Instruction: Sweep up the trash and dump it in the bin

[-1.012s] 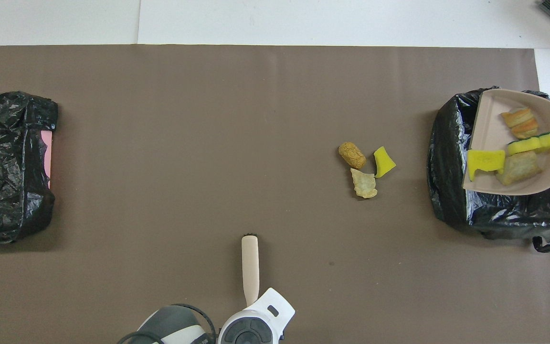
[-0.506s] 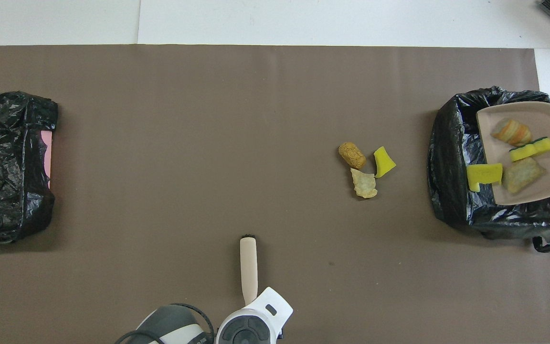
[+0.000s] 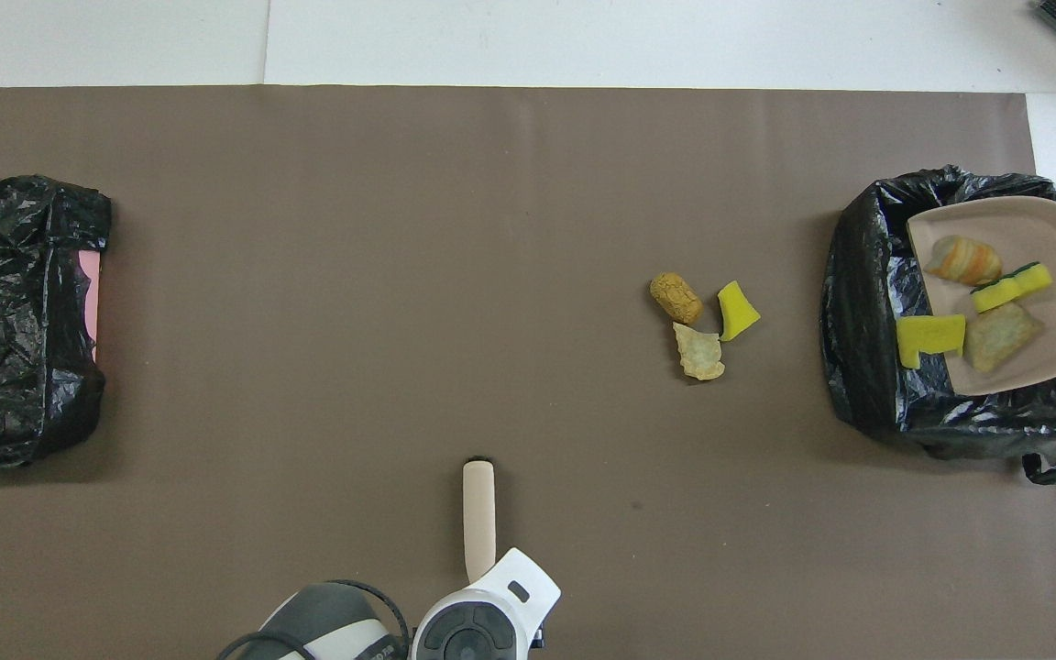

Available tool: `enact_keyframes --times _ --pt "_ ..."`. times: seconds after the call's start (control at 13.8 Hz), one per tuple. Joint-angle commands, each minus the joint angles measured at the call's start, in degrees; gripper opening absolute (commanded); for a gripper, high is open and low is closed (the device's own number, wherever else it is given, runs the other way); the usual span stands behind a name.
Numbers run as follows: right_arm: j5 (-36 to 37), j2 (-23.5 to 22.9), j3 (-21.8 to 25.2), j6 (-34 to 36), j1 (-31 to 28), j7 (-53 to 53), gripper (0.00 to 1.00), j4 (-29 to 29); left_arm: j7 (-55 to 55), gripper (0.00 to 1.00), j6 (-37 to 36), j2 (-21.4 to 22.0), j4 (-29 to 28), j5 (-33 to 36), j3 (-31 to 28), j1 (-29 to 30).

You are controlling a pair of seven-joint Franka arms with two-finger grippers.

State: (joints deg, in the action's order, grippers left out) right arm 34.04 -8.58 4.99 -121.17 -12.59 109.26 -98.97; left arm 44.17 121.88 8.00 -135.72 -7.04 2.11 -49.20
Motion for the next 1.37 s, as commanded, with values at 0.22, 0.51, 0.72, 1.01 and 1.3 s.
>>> enact_keyframes --times 0.22,0.51,0.72,1.01,1.3 --pt "7.07 2.77 0.11 -1.26 -1.21 1.22 0.0 -1.32 -6.89 1.0 -0.24 -11.32 17.91 13.62 0.26 9.63" --pt "11.66 3.04 0.02 -2.14 -1.21 -0.89 0.0 -1.49 -20.05 1.0 -3.03 -10.55 26.72 13.63 0.09 21.13" --pt "12.01 6.89 -0.06 -1.18 -0.51 -1.16 0.0 -1.4 -34.37 1.0 -11.46 -9.93 36.11 13.45 0.09 30.54" --pt "8.86 12.0 -0.59 8.72 2.29 -7.28 0.0 -1.32 -44.25 1.0 -21.66 -8.79 44.3 12.23 -0.26 37.94" --pt "3.24 12.36 -0.68 13.15 5.55 -14.41 0.0 -1.32 -49.0 1.0 -32.74 -6.07 49.67 8.18 -0.18 42.17"
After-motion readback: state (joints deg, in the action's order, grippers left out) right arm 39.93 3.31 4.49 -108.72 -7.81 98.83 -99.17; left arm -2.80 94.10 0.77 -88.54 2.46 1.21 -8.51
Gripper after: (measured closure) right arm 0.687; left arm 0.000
